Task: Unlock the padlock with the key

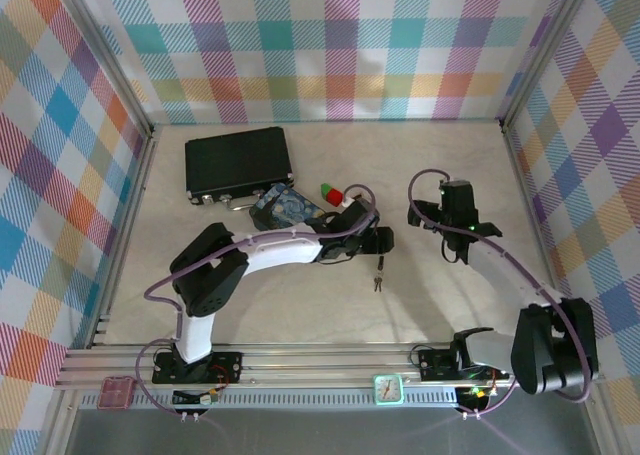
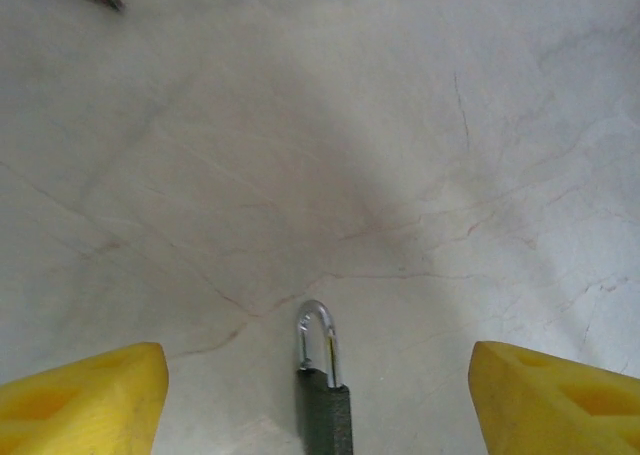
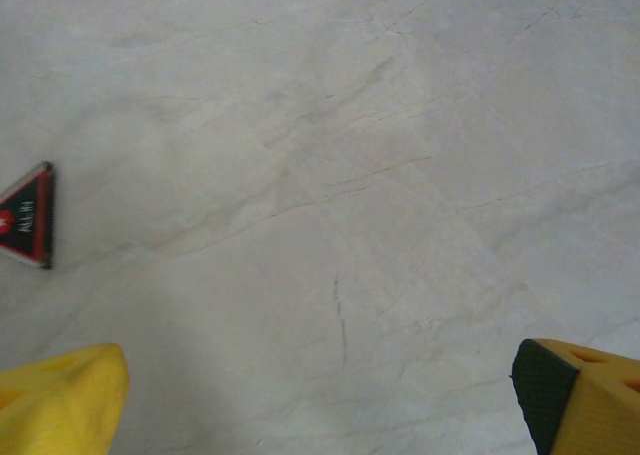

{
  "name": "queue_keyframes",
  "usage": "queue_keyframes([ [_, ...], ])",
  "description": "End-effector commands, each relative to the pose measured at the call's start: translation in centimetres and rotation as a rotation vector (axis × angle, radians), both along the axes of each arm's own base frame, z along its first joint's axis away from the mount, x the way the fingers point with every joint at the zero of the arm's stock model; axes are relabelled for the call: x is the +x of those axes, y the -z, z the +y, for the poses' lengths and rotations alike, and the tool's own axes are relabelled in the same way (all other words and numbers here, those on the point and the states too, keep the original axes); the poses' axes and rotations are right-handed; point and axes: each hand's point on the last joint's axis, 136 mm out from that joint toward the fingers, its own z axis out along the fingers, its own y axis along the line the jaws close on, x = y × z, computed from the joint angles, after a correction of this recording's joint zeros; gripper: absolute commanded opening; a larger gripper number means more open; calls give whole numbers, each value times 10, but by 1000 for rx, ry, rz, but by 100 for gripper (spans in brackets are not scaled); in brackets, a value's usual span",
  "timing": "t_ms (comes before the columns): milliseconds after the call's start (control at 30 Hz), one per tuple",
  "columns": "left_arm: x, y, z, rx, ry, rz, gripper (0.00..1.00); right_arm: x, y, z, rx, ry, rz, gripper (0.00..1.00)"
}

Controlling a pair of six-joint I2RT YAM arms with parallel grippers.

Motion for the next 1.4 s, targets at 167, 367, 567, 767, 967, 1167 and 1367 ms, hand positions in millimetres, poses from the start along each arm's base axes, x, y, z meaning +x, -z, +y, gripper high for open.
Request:
queue_keyframes([
  [167,34,-82,113,61,-178,-177,91,39,11,-17,-178,-21,-100,99],
  [367,44,-99,218,218,-329,-273,100,58,21,-11,-233,-90,-233,99],
  [567,42,-92,321,316,-537,-284,100,59,25,-26,-95,-90,-312,99],
  [767,29,-84,398,510,-695,-381,100,49,27,-29,-20,-117,-400,99],
  [967,32,-66,427,625,-754,-480,100,50,27,-29,-34,-111,-405,99],
  [1167,51,-24,432,657,-698,-529,100,50,28,-25,-31,-134,-400,99],
  [1367,74,-16,409,470,-597,-673,100,51,28,-17,-22,-186,-392,99],
])
